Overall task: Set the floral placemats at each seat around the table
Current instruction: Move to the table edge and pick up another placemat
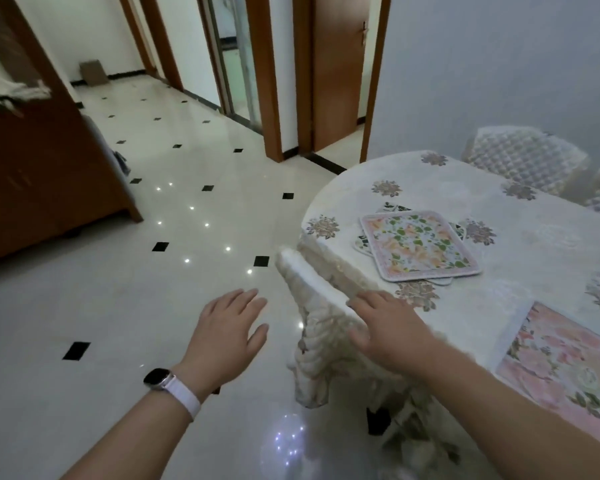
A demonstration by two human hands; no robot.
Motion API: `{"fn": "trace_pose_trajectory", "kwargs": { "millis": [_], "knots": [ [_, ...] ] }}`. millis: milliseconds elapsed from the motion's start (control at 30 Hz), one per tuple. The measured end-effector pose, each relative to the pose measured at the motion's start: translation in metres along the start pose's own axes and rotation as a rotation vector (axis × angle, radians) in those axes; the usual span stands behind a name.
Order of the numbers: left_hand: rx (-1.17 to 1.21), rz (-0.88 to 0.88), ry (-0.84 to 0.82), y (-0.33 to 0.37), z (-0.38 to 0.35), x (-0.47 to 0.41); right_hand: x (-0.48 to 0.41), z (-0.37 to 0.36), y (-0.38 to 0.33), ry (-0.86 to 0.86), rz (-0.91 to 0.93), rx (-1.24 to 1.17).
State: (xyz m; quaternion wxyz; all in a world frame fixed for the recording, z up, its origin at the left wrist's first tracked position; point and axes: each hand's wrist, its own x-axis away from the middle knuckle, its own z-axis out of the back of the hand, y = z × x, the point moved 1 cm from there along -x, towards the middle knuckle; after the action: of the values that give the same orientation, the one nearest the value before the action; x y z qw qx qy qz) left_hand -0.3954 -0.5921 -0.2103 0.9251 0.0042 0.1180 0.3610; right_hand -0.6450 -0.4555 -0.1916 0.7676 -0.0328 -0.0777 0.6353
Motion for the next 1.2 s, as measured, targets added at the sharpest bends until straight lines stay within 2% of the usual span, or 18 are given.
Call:
{"fn": "trace_pose_trajectory", "kwargs": {
  "millis": [300,667,933,1100,1200],
  "knots": [
    [-0.012,0.058,0.066,-0.129,0.016,0.034,-0.064,0.002,-0.107,0.020,0.074,0.038],
    [0.059,0.122,0.049,-0.166,0.006,0.027,-0.125,-0.007,-0.142,0.028,0.160,0.071],
    [0.033,0.082,0.002,-0.194,-0.017,-0.055,-0.205,-0.023,-0.108,-0.005,0.139,-0.004],
    [0.001,0.013,-0.084,-0.202,-0.033,-0.149,-0.266,-0.026,-0.049,-0.002,0.035,-0.086],
    [-0.016,-0.053,-0.081,-0.194,-0.037,-0.211,-0.288,-0.020,-0.011,0.011,-0.039,-0.103]
  ]
}}
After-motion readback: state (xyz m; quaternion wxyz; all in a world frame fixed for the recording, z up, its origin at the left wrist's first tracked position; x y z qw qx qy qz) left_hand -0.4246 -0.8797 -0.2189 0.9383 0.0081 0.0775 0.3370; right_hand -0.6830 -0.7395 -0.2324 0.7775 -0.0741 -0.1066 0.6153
